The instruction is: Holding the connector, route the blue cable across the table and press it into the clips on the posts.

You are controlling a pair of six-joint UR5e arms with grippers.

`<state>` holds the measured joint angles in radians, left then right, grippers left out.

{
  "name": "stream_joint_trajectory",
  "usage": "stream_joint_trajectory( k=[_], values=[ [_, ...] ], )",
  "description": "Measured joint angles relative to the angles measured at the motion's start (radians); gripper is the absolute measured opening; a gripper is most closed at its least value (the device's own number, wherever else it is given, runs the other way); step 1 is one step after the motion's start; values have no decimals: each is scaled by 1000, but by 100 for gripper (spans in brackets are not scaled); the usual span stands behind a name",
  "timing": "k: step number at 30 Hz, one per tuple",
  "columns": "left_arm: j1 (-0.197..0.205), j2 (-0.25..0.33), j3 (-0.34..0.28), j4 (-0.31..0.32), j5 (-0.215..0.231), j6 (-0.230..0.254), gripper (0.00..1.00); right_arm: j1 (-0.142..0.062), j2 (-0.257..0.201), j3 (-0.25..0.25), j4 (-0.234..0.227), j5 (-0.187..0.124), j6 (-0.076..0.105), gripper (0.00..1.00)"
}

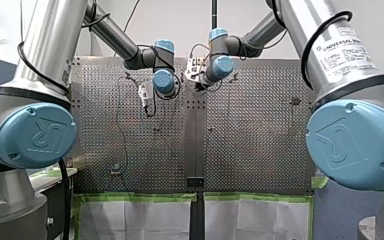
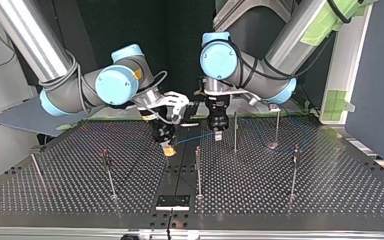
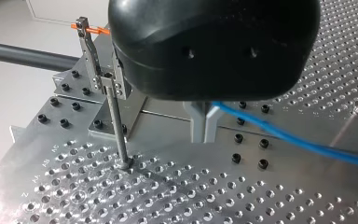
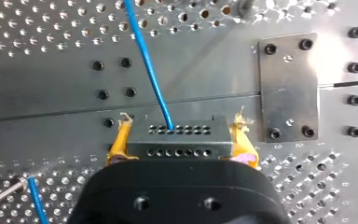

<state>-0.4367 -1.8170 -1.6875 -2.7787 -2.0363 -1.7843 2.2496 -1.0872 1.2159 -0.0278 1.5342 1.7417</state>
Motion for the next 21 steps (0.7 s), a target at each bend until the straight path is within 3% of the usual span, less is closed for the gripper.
stream_joint_trajectory(
  k=[7, 21],
  values=[
    [-5, 7, 0, -1, -3, -2, 1, 4, -6, 0, 1, 0, 0, 0],
    [6, 86, 2, 31, -5, 5, 1, -3, -35, -1, -5, -6, 0, 0]
  ],
)
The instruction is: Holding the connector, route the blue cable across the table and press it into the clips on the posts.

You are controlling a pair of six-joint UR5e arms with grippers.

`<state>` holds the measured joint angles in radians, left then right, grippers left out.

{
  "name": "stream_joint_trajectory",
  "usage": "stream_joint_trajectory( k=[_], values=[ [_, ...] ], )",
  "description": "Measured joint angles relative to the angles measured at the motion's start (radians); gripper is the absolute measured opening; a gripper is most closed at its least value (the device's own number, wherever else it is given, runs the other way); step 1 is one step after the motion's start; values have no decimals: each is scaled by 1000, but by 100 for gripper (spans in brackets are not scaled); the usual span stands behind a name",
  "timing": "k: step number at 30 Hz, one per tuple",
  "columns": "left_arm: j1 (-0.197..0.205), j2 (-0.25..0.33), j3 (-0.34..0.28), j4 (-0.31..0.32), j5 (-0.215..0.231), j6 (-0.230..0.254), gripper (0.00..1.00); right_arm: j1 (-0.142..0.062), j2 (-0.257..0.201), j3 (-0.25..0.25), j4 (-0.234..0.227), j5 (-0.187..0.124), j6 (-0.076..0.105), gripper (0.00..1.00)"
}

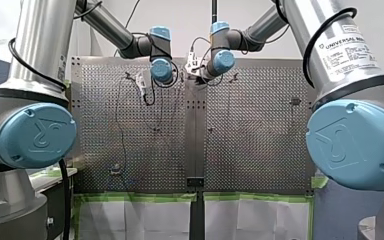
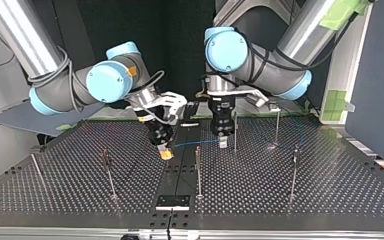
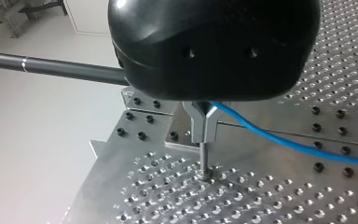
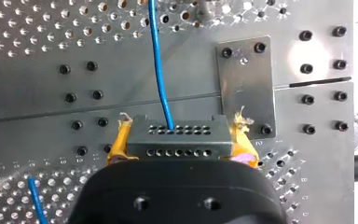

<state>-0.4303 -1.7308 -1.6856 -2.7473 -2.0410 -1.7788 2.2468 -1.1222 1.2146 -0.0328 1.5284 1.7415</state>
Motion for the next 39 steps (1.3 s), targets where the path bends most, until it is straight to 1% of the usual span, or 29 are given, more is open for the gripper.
stream_joint_trajectory(
  k=[3, 6, 10, 14, 18, 22, 27, 30, 33, 36, 39],
  values=[
    [4, -2, 0, 18, 14, 0, 1, -2, -1, -1, -1, -10, 2, 0],
    [13, -10, 2, 36, 36, 0, 1, -7, -1, -3, -2, -26, 14, 0],
    [30, -13, 4, 52, 68, -1, 1, -15, -2, -4, -5, -56, 32, 0],
    [48, -14, 9, 56, 100, -1, 1, -26, -1, -11, -7, -86, 44, 0],
    [76, -17, 11, 54, 133, -1, 1, -37, -1, -21, -7, -102, 54, 0],
    [90, -32, 18, 51, 163, -1, 1, -50, -1, -29, -7, -116, 62, 0],
    [98, -63, 28, 60, 179, -2, 1, -65, 0, -31, -7, -122, 64, 0],
    [105, -69, 31, 78, 188, -5, 1, -73, 0, -31, -8, -122, 64, 0],
    [115, -72, 36, 90, 196, -11, 1, -76, 0, -31, -8, -122, 64, 0],
    [127, -81, 51, 92, 208, -14, 1, -78, 0, -31, -10, -122, 64, 0],
    [136, -100, 72, 85, 224, -15, 1, -90, 1, -34, -16, -126, 64, 0]
  ],
)
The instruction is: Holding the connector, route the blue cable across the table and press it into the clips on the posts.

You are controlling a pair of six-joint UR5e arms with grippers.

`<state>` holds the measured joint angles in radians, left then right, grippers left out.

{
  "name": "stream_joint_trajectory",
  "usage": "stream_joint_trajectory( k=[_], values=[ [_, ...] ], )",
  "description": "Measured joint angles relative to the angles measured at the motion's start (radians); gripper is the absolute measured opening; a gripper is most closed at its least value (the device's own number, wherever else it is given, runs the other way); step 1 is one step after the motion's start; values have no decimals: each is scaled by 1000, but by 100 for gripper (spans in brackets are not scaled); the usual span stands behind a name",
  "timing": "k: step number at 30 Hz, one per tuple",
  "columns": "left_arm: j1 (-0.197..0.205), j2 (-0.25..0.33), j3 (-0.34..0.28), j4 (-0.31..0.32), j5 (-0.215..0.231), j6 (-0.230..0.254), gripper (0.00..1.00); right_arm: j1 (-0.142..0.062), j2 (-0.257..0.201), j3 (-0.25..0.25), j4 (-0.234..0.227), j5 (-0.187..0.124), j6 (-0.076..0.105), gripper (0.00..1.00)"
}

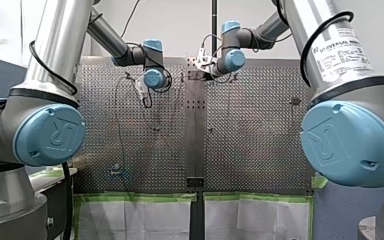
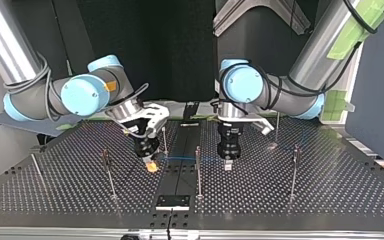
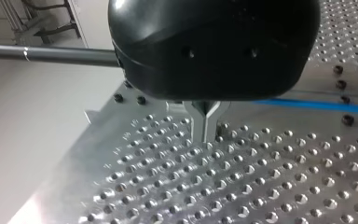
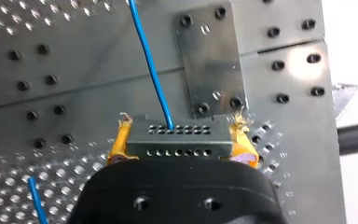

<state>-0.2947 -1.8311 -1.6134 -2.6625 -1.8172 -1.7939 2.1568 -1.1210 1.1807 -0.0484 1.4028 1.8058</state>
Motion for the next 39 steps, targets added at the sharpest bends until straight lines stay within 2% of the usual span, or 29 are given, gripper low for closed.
stream_joint_trajectory(
  k=[9, 16, 20, 21, 22, 23, 24, 25, 26, 27, 28, 29, 30, 39],
  values=[
    [7, -69, 71, -19, 36, -4, 1, -41, 11, -19, -13, -12, 0, 0],
    [13, -113, 124, -33, 34, -6, 1, -69, 26, -27, -16, -13, -3, 0],
    [15, -118, 146, -45, 28, -11, 1, -75, 27, -27, -15, -15, -5, 0],
    [15, -118, 148, -48, 27, -16, 9, -76, 28, -28, -15, -15, -5, 0],
    [15, -119, 149, -51, 27, -20, 9, -76, 28, -28, -15, -15, -6, 0],
    [14, -119, 150, -55, 26, -25, 28, -76, 28, -28, -15, -15, -6, 0],
    [13, -118, 151, -61, 25, -30, 41, -76, 28, -28, -15, -16, -7, 0],
    [12, -118, 151, -66, 23, -32, 41, -76, 29, -28, -15, -16, -7, 0],
    [11, -118, 151, -72, 20, -34, 64, -76, 29, -28, -15, -16, -8, 0],
    [9, -118, 152, -79, 15, -34, 76, -76, 29, -28, -14, -16, -8, 0],
    [7, -118, 152, -86, 10, -33, 76, -76, 29, -28, -14, -16, -9, 0],
    [6, -118, 152, -93, 4, -31, 91, -76, 29, -28, -13, -15, -11, 0],
    [4, -118, 152, -102, -4, -28, 100, -76, 29, -28, -12, -15, -12, 0],
    [-9, -89, 131, -174, -32, -1, 100, -76, 27, -28, 11, 3, -24, 0]
  ],
)
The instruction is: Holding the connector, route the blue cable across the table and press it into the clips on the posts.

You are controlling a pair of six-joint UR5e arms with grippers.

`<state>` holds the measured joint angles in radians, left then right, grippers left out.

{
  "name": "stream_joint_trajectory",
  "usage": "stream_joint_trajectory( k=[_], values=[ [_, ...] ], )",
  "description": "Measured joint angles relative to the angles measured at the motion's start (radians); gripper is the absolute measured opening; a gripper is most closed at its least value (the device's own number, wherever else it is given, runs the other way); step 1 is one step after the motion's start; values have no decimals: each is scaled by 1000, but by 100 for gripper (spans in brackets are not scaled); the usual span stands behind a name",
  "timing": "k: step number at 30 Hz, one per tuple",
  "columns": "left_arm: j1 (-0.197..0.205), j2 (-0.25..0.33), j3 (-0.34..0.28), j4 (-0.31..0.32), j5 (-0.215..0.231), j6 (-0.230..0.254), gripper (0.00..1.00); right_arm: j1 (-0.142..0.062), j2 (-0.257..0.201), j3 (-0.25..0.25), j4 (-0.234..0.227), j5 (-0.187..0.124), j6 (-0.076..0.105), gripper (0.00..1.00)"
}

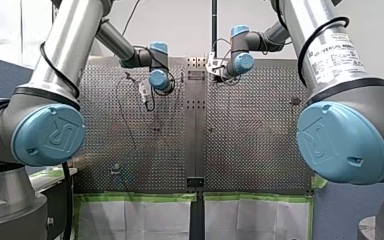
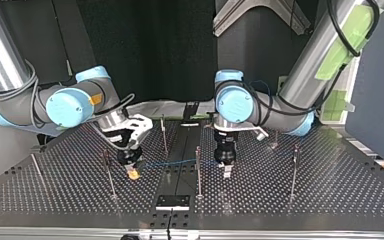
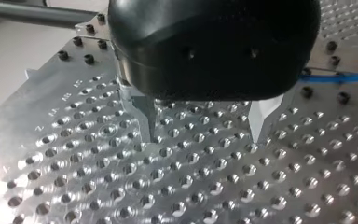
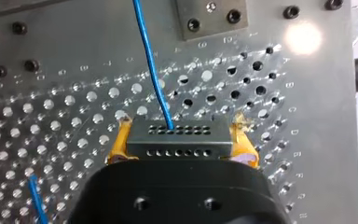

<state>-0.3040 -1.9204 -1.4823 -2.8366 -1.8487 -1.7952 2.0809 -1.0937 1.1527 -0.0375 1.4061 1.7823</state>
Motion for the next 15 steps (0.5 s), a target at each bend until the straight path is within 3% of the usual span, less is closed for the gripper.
stream_joint_trajectory(
  k=[7, 15],
  values=[
    [-10, 56, -55, -12, 18, -20, 100, 4, -1, 0, 36, 39, -32, 0],
    [-34, 129, -128, -47, 46, -15, 100, 7, -20, 4, 43, 54, -39, 0]
  ],
)
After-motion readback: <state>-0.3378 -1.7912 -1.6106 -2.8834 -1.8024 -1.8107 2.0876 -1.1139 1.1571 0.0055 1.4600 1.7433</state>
